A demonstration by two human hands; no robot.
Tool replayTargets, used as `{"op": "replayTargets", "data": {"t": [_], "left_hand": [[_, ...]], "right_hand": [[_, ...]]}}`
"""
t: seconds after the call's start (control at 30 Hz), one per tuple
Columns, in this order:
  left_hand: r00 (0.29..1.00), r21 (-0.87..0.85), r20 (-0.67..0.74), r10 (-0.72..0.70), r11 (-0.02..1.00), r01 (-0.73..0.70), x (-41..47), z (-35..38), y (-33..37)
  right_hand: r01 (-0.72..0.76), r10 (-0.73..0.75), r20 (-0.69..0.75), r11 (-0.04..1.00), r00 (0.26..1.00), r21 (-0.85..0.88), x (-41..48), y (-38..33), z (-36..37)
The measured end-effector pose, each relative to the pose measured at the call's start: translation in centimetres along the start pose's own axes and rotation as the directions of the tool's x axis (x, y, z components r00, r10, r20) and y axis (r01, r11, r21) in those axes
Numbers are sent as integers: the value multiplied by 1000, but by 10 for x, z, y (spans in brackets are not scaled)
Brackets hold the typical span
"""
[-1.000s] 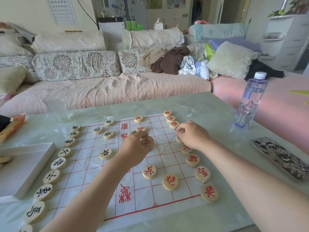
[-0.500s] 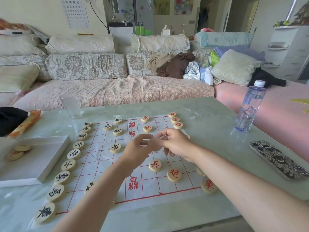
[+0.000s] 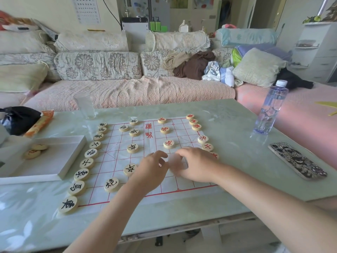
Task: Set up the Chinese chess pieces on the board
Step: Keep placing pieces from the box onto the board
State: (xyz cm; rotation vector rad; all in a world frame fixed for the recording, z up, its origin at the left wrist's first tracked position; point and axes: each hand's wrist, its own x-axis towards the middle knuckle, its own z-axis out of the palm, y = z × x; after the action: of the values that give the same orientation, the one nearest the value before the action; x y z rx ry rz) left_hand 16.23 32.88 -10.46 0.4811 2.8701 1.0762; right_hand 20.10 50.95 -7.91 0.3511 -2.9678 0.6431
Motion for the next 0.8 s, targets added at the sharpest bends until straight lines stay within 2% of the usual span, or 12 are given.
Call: {"op": "replayTargets", "data": {"t": [0.1,0.27,0.37,0.5,0.67,0.8], "left_hand": [[988,172,-28,152,974,-145,-9,1,-13],[963,360,131,235,894,-267,-21,1,-26],[951,368,170,259,879,-305,-26,5,-27],[946,315,171,275,895,-317,-27,1,-30],[954,212,72,290,931,-299,-19,-24,-38],[970,206,-9,243,950,-236,-11,-62,-55]], "right_hand": [[44,-41,52,997,998,-70,-11,3,4],[99,-83,148,989,986,-106,-23,2,13],[110,-83,192,985,978,-130,-27,-1,18],[57,-42,156,994,987,-93,-24,-8,13],[29,-28,94,1000,995,-7,-8,-30,12],[32,-36,53,997,998,64,17,-60,19]]}}
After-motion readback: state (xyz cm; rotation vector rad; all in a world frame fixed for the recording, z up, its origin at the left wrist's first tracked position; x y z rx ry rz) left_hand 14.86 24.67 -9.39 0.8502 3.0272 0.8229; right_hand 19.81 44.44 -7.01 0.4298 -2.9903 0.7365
